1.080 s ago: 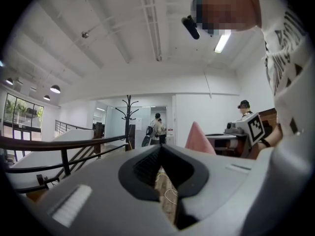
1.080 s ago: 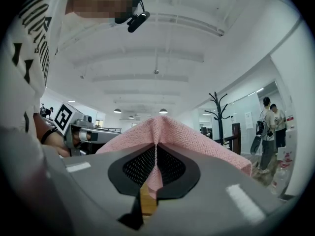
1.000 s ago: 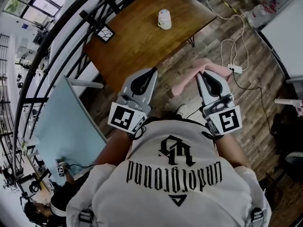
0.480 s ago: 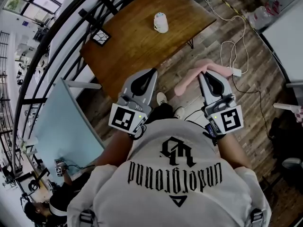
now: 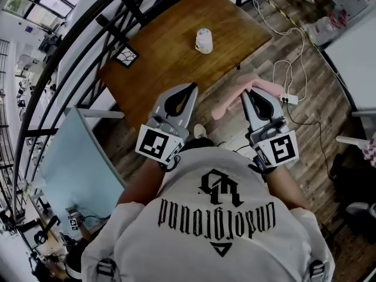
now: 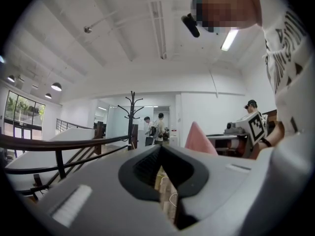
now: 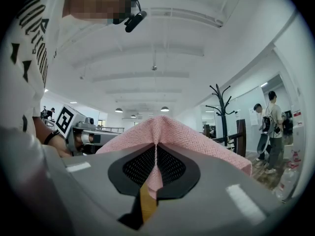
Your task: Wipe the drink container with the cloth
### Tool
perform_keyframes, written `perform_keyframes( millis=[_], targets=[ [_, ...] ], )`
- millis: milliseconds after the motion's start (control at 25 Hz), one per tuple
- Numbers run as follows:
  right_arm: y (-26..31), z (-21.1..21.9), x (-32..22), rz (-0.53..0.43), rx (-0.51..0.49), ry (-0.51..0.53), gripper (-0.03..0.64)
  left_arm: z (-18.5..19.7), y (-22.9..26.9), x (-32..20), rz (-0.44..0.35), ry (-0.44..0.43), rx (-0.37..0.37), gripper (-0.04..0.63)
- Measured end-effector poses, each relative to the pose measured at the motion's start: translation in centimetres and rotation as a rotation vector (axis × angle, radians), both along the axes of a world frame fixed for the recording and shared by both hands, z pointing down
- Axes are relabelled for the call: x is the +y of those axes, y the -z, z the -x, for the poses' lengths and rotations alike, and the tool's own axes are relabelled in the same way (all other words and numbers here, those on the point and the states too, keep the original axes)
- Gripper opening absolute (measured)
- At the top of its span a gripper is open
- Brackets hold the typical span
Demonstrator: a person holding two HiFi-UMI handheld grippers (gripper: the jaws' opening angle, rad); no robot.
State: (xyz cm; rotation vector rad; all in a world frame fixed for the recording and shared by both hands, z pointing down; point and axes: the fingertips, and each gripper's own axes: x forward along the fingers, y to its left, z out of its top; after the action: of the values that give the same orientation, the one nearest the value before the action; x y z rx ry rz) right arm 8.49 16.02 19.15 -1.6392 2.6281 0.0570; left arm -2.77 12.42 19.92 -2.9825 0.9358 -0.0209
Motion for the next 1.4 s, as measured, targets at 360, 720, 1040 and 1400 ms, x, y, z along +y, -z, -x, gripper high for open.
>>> perform_keyframes(
  millis=[360,720,1040,1400],
  targets=[
    [1.3,3.8,-6.1,-0.016,0.003,-0.013,0.012,2.6,1.2,-4.9,-0.023,-0.064,-0.007,0.049],
    [1.0,5.3,-10.7,-0.012,0.017,0.003,0.012,4.2,0.6,-9.6,-0.025,-0.028,0.012,0.049],
    [0.5,4.0,-15.7,0.001,0.041,0.053,0.012,3.6,-0.8,-14.3,-0.041,0.024,0.017,0.049],
    [-5.0,2.0,-22.0,0.077,0.061,0.098,0.012,1.3,-5.7,-20.6,0.022,0.084,-0.002,0.049]
  ],
)
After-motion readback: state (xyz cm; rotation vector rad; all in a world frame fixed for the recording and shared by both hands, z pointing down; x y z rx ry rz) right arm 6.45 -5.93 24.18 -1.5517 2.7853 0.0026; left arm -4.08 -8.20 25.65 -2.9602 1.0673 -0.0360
